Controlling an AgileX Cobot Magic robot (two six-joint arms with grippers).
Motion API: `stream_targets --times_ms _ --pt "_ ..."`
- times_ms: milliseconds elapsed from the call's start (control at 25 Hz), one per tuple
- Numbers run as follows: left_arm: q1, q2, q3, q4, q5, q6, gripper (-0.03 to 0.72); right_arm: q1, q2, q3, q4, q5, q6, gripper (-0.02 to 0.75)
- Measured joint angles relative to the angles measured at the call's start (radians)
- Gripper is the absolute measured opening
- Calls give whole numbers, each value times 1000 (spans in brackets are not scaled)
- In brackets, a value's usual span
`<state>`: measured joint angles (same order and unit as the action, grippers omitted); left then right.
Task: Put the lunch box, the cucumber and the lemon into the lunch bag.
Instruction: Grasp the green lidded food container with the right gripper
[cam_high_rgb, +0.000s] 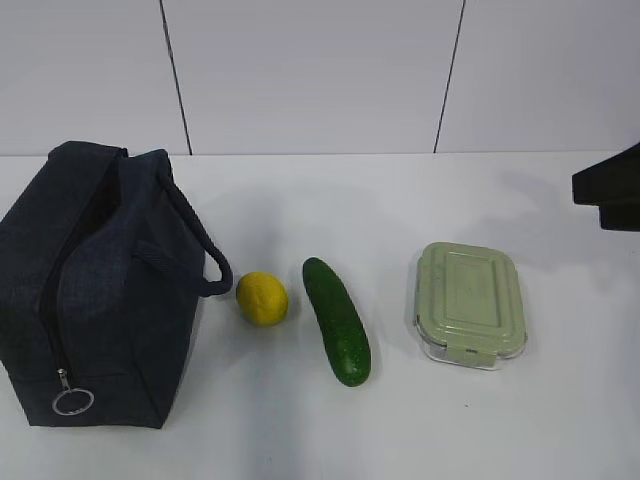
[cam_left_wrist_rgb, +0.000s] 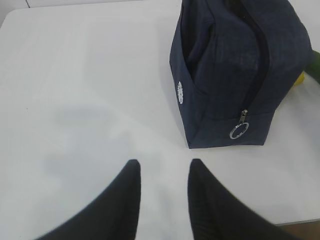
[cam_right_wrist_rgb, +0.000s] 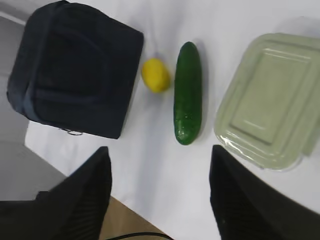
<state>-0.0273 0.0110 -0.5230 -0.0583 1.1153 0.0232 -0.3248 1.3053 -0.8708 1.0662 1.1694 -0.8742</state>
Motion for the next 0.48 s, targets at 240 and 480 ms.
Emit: stream_targets --times_ms 240,480 --pt "0 0 0 0 0 0 239 -23 177 -13 68 14 -128 473" --pt "0 0 0 0 0 0 239 -87 289 -15 90 14 -191 473"
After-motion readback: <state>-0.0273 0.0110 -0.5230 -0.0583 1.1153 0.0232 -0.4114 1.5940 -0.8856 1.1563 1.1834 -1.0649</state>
